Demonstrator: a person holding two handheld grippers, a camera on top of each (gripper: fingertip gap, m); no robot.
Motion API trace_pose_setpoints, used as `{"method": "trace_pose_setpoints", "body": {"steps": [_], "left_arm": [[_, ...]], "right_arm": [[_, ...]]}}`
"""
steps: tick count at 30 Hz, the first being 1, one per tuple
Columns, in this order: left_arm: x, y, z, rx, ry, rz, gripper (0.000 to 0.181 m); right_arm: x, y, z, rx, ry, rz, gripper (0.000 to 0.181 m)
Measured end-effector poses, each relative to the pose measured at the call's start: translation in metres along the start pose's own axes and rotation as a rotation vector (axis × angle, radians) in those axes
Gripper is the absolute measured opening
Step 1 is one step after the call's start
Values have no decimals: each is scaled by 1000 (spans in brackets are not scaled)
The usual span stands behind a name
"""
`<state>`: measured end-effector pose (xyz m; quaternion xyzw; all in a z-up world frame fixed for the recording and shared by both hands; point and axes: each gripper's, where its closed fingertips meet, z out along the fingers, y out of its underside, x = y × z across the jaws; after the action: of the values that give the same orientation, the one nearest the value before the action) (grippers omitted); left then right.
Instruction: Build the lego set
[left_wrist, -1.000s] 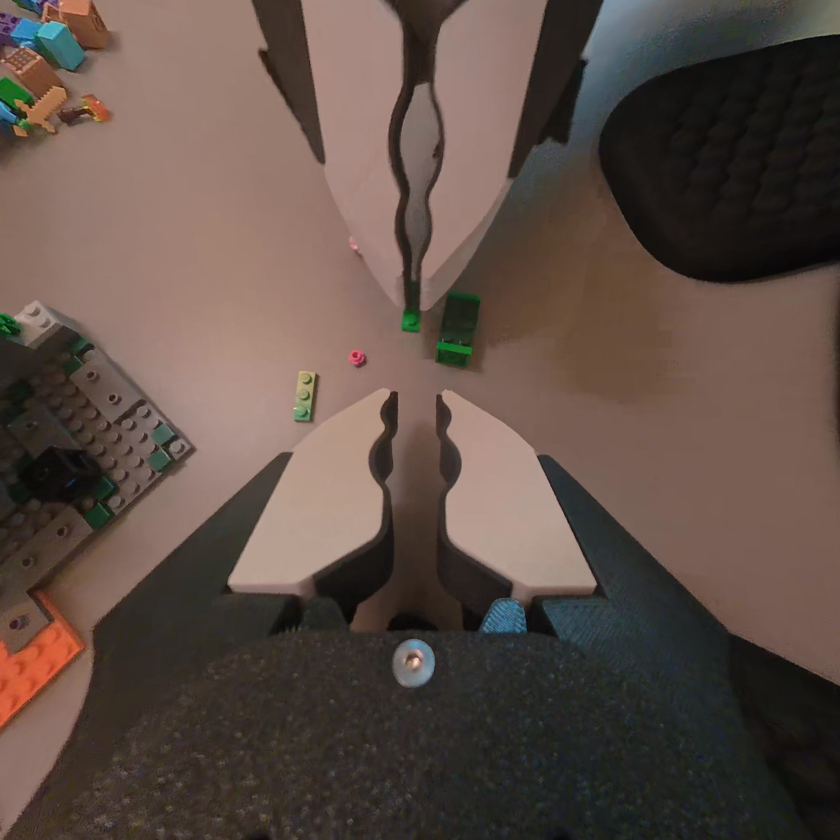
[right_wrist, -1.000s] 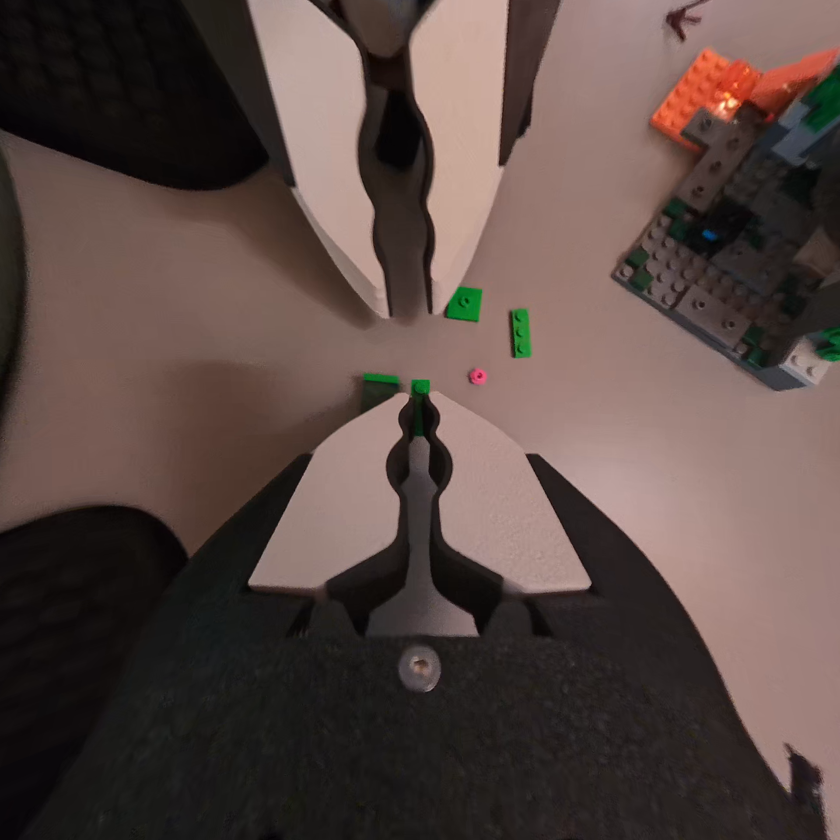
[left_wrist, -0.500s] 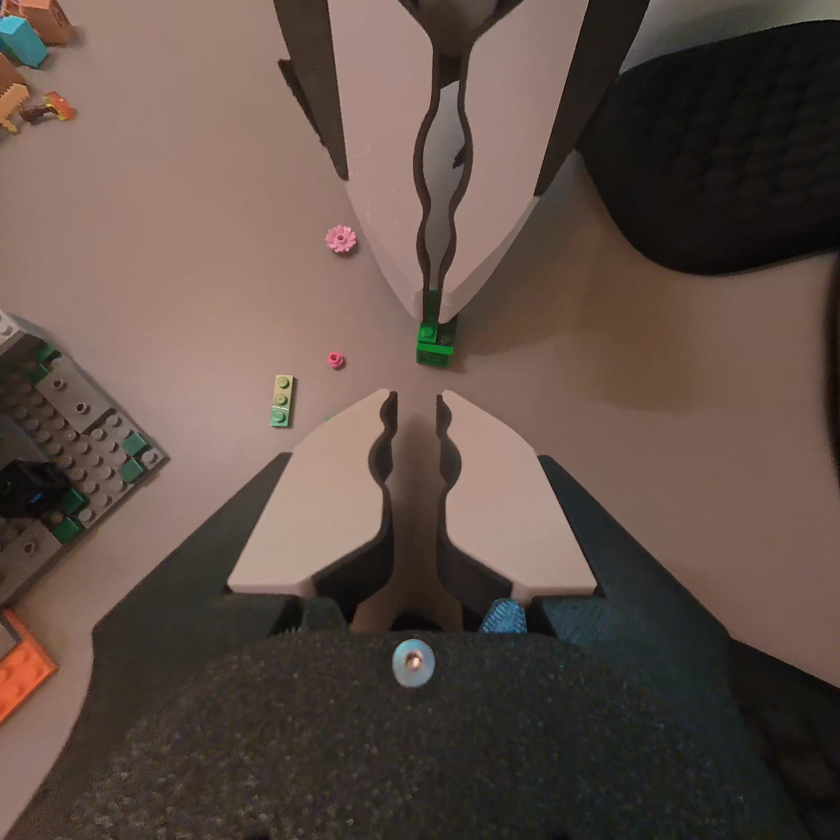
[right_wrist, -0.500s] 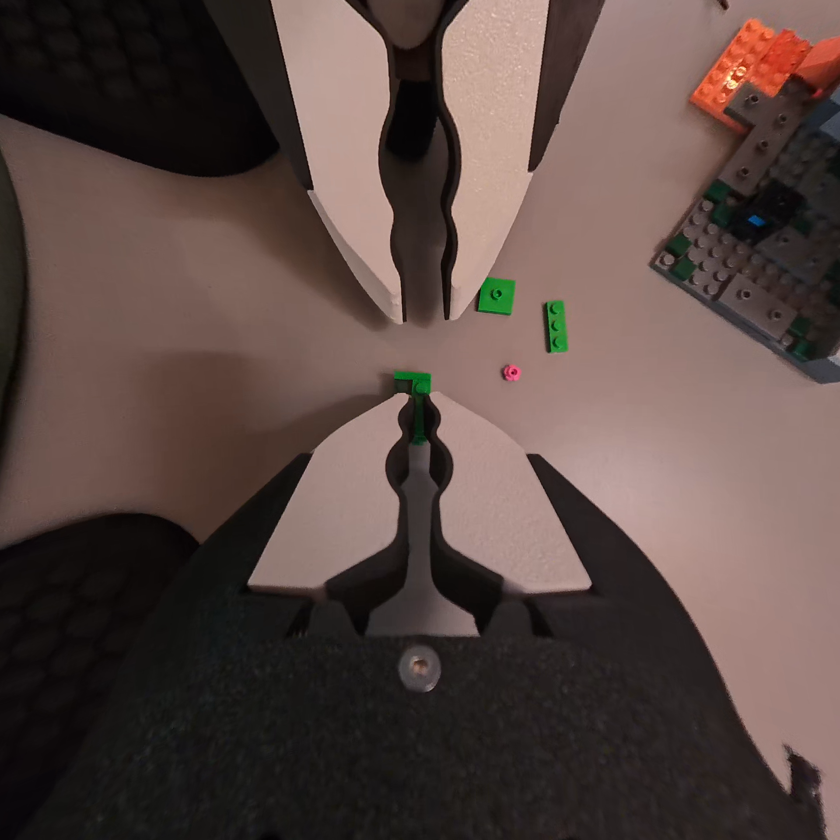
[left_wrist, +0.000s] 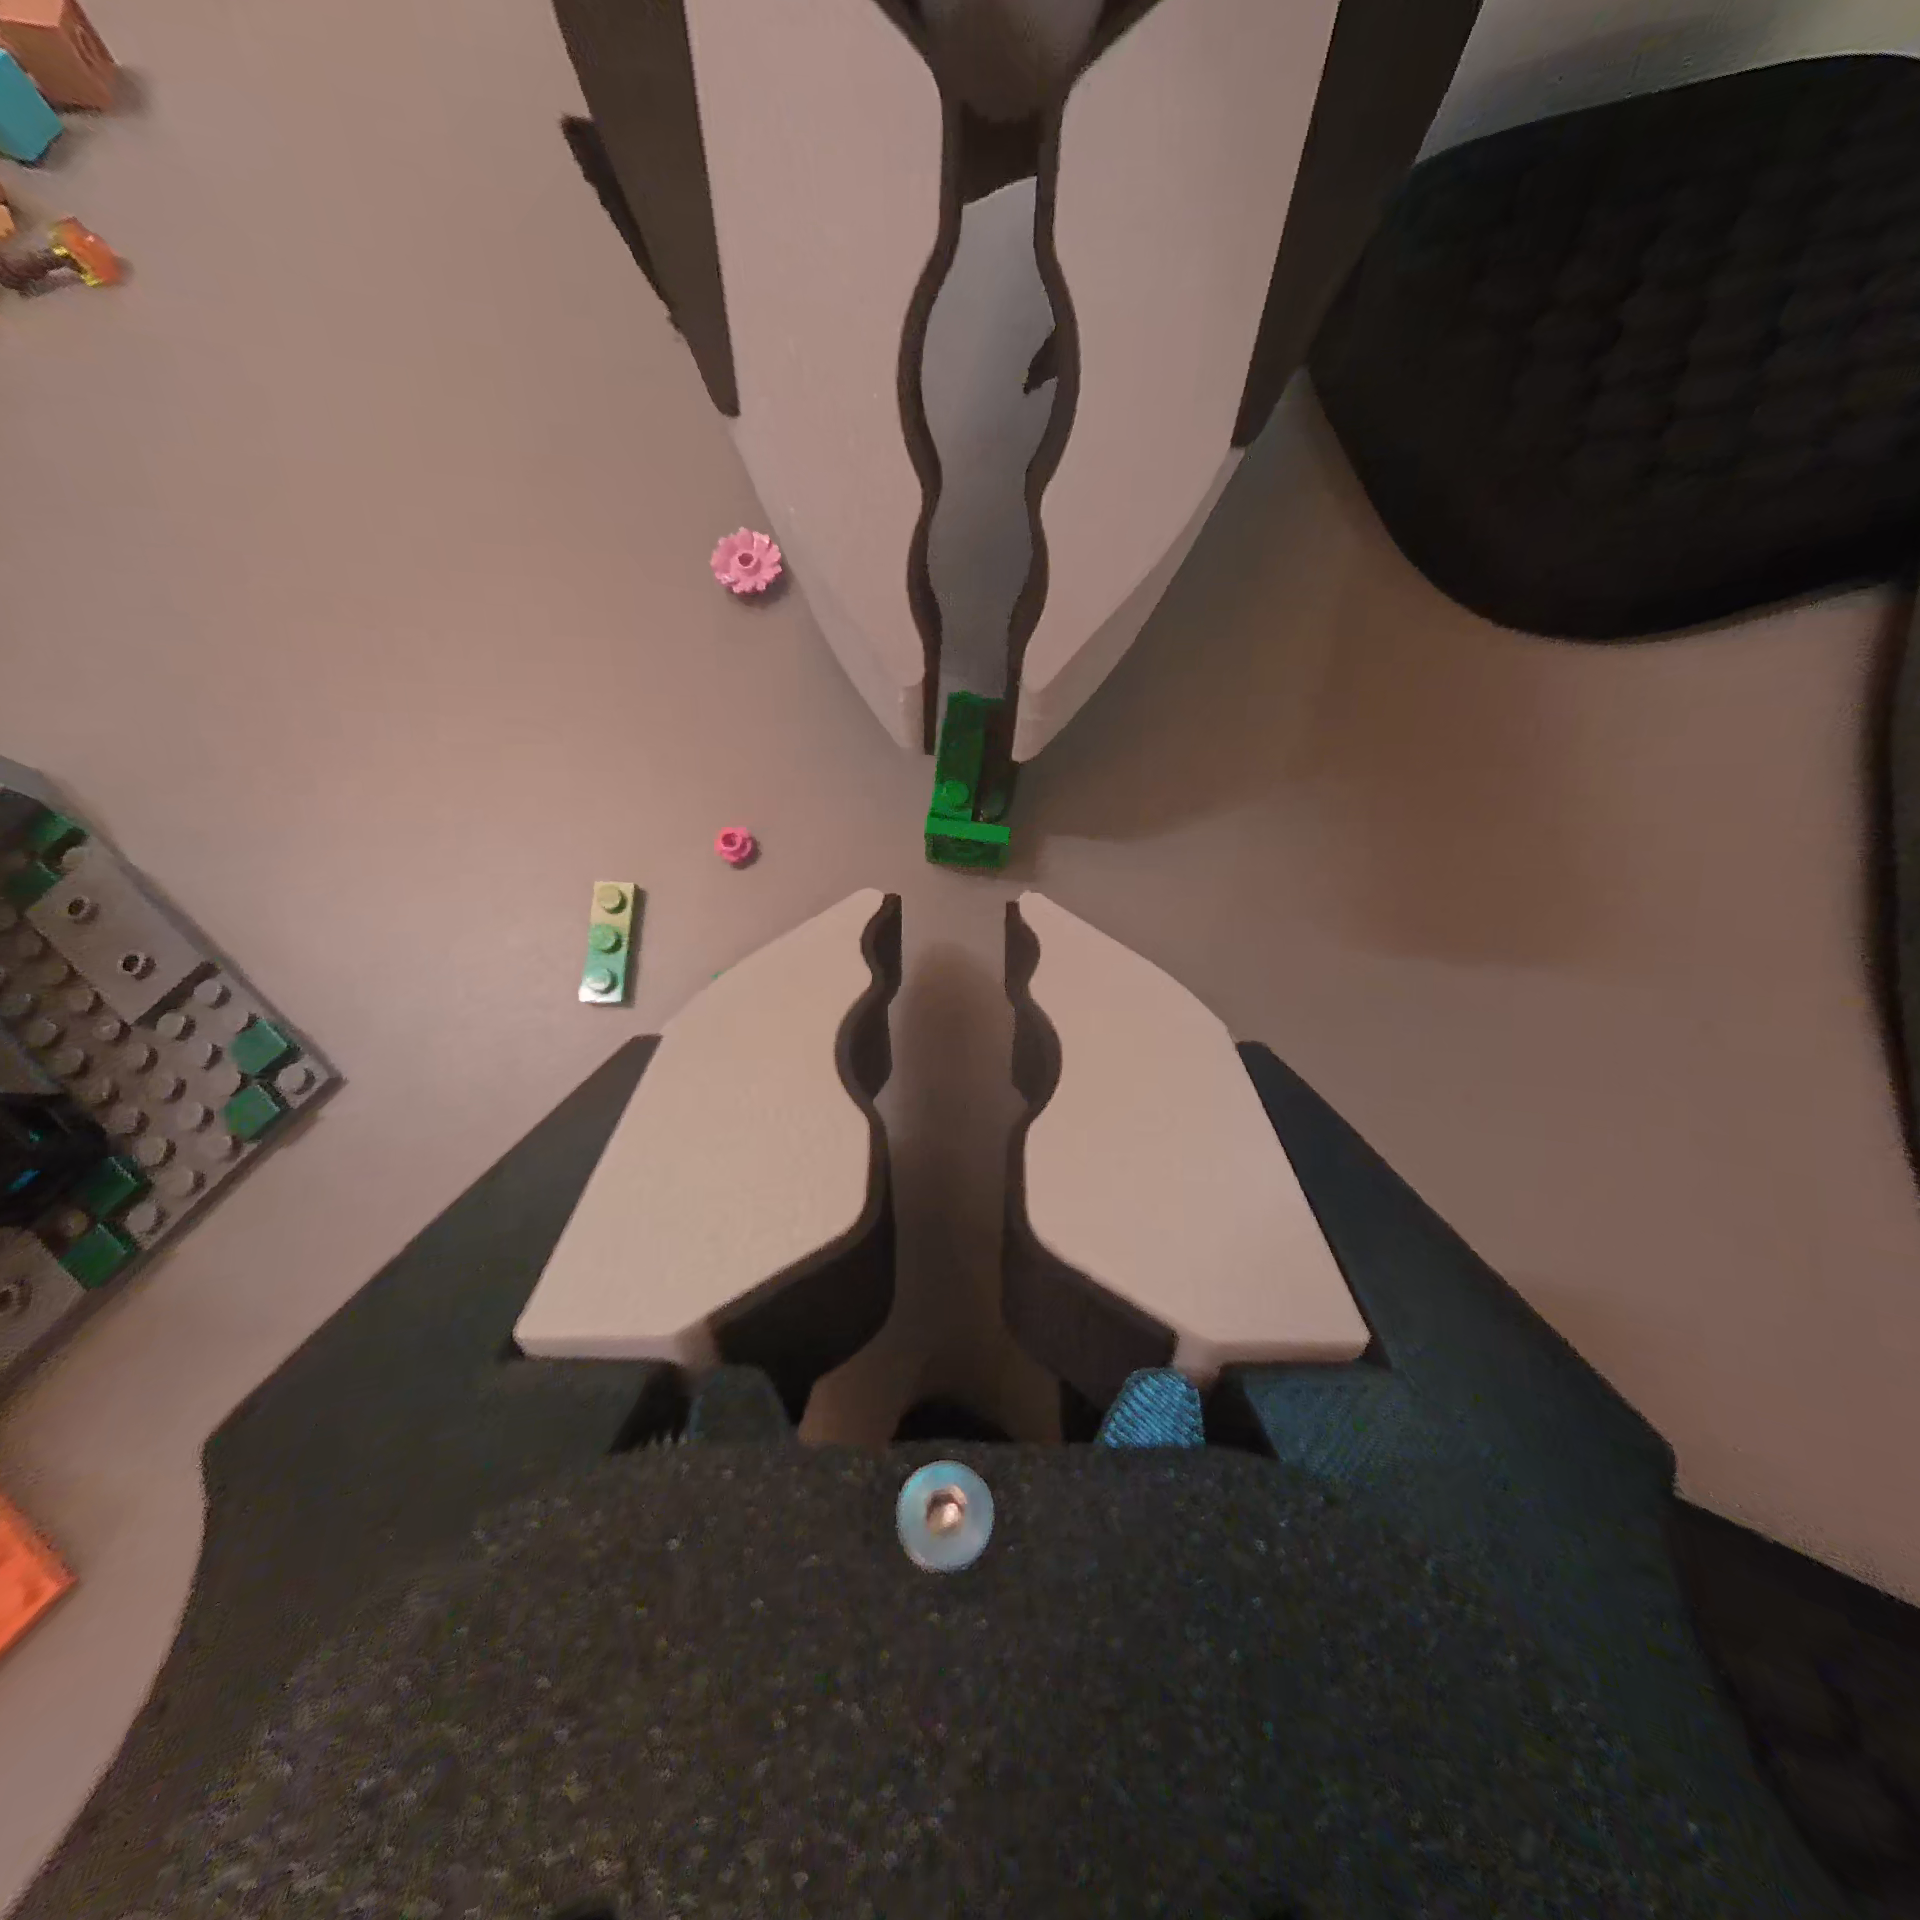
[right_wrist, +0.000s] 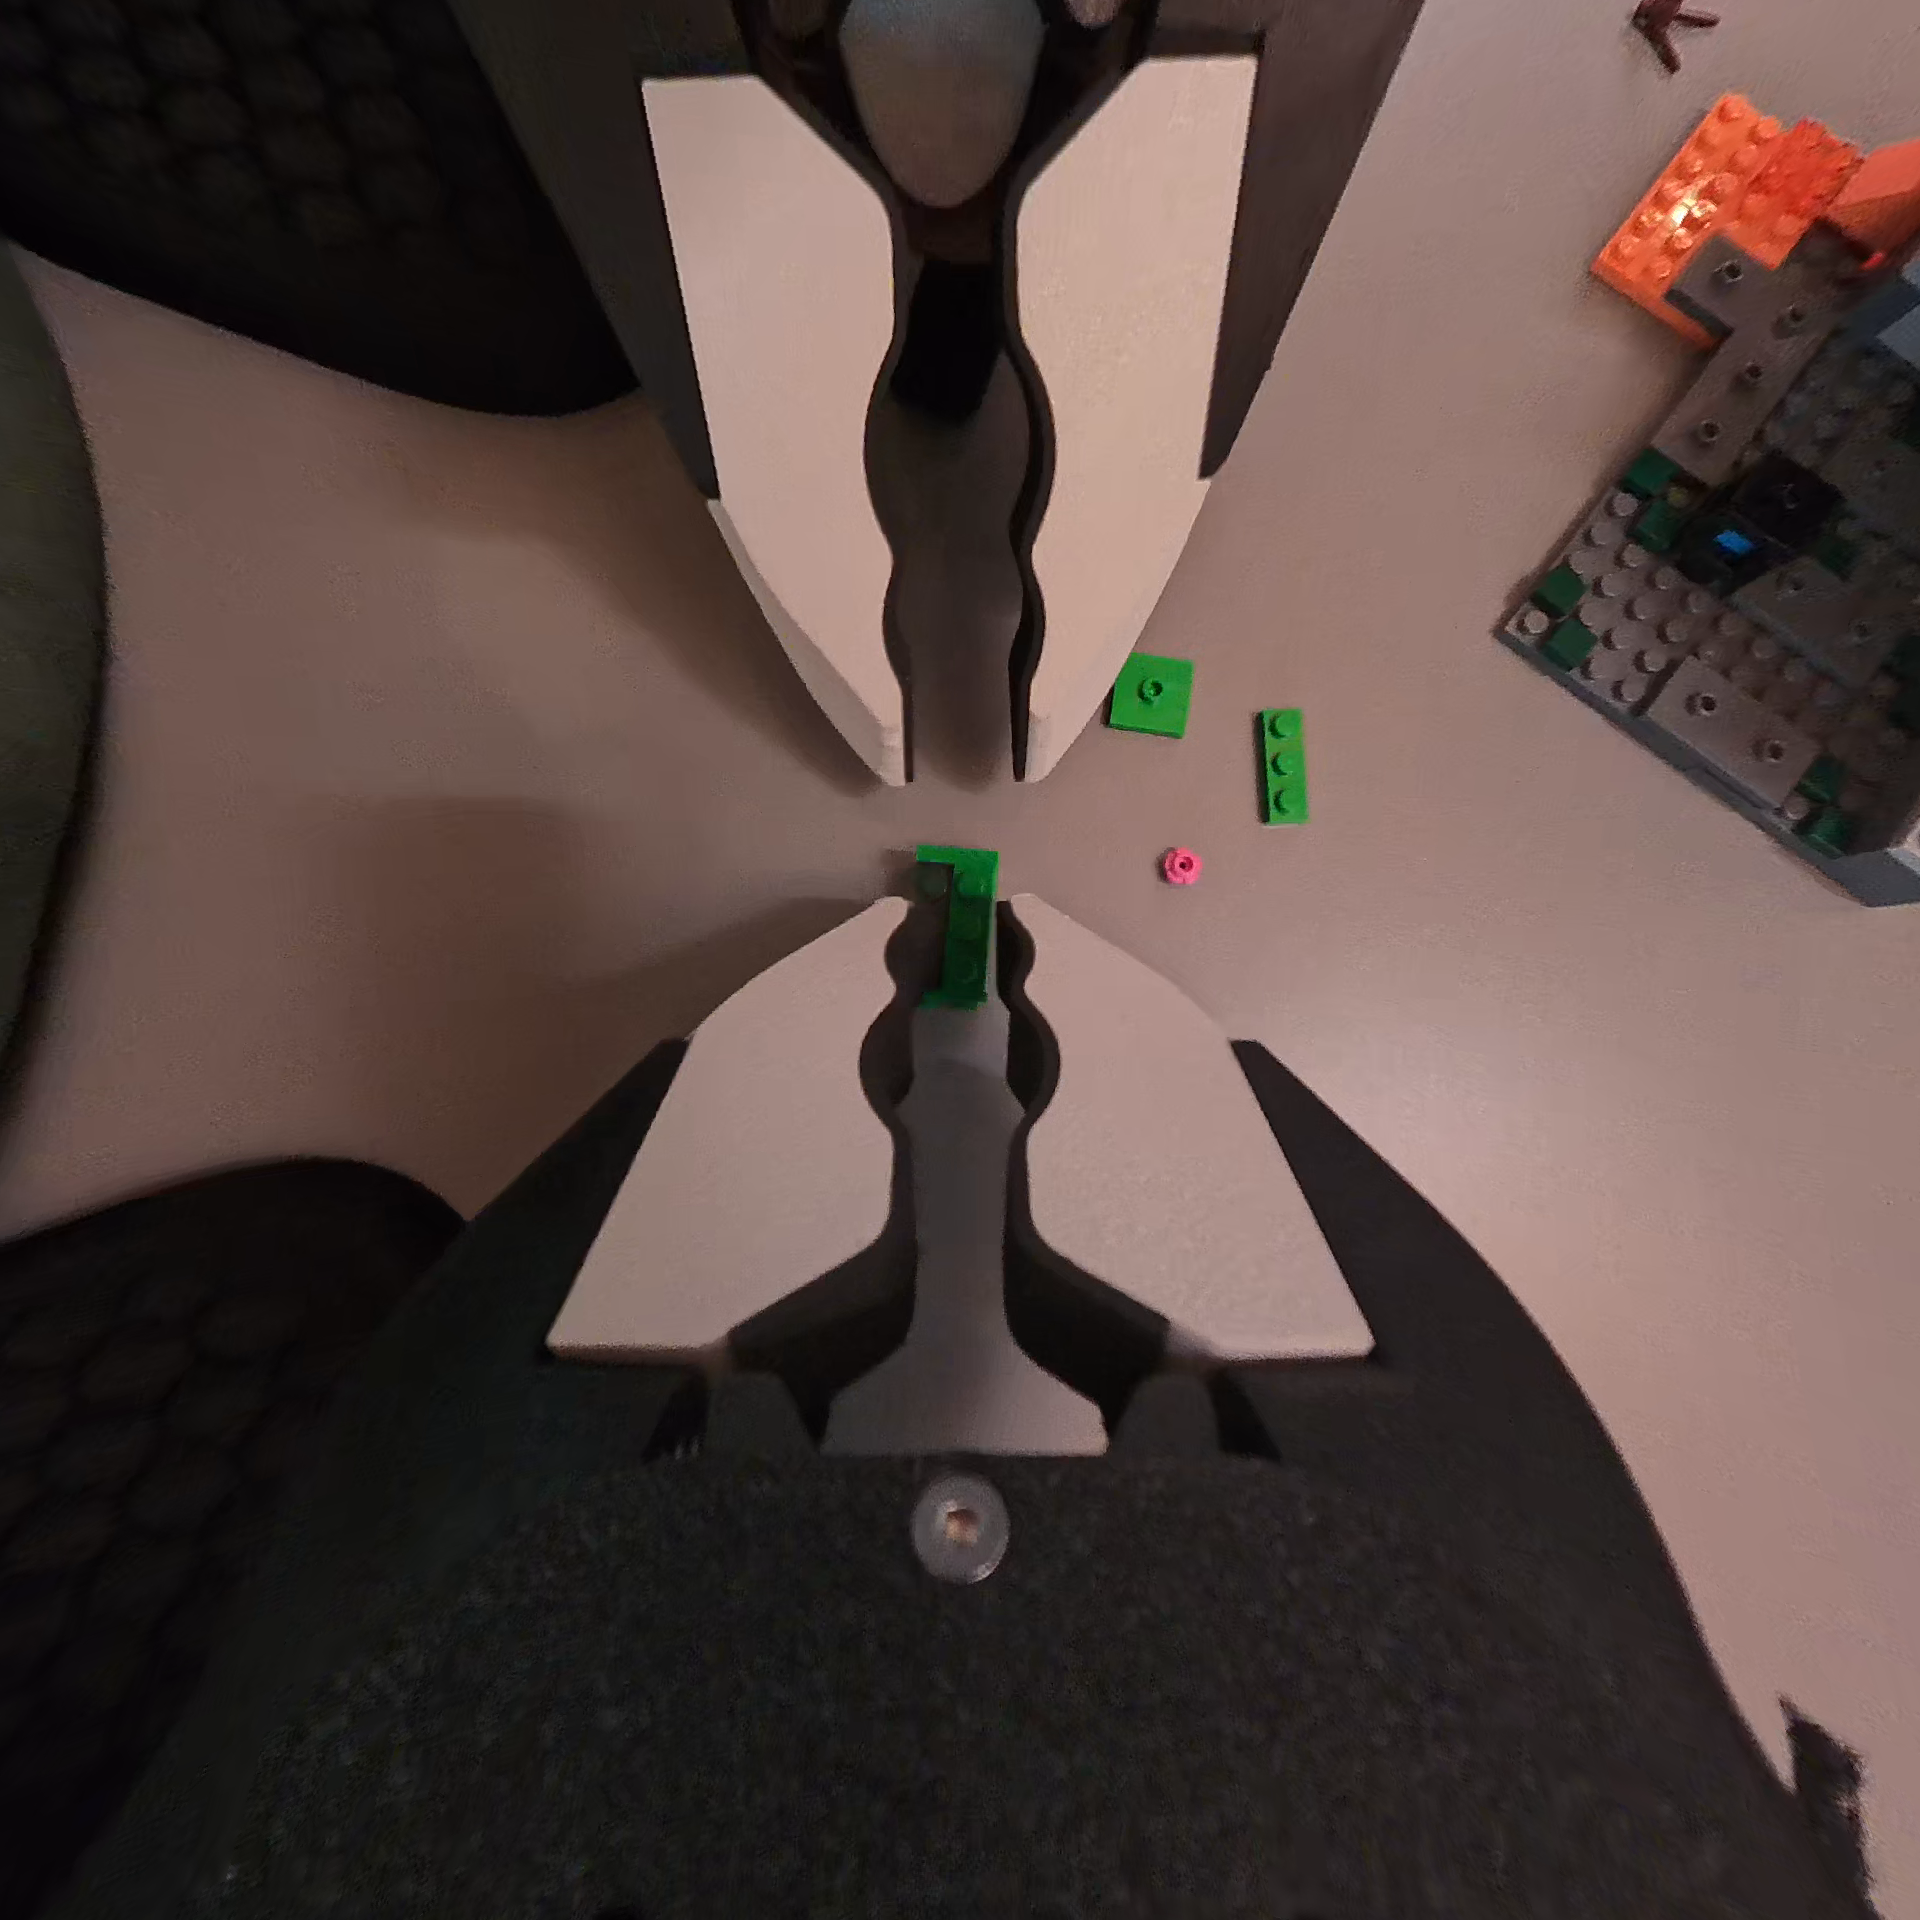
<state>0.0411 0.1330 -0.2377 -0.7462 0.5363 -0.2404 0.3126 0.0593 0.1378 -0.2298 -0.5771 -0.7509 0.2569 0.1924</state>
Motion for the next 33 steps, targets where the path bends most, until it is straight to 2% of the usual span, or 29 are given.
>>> {"method": "trace_pose_setpoints", "body": {"steps": [12,17,22,25,28,33], "left_arm": [[3,-1,20,-28,2,26,27],[2,-3,24,-19,7,45,17],[5,-7,21,17,14,91,17],[12,-11,16,36,32,123,16],[24,-15,11,41,59,176,16],[43,-24,1,43,88,263,16]], "right_arm": [[-5,16,1,3,5,27,24],[-6,18,4,31,-7,52,24],[-8,17,-2,75,-54,104,24],[-13,6,-13,137,-177,199,27],[-28,-13,-26,184,-409,354,34],[-50,-16,-25,53,-663,556,42]]}}
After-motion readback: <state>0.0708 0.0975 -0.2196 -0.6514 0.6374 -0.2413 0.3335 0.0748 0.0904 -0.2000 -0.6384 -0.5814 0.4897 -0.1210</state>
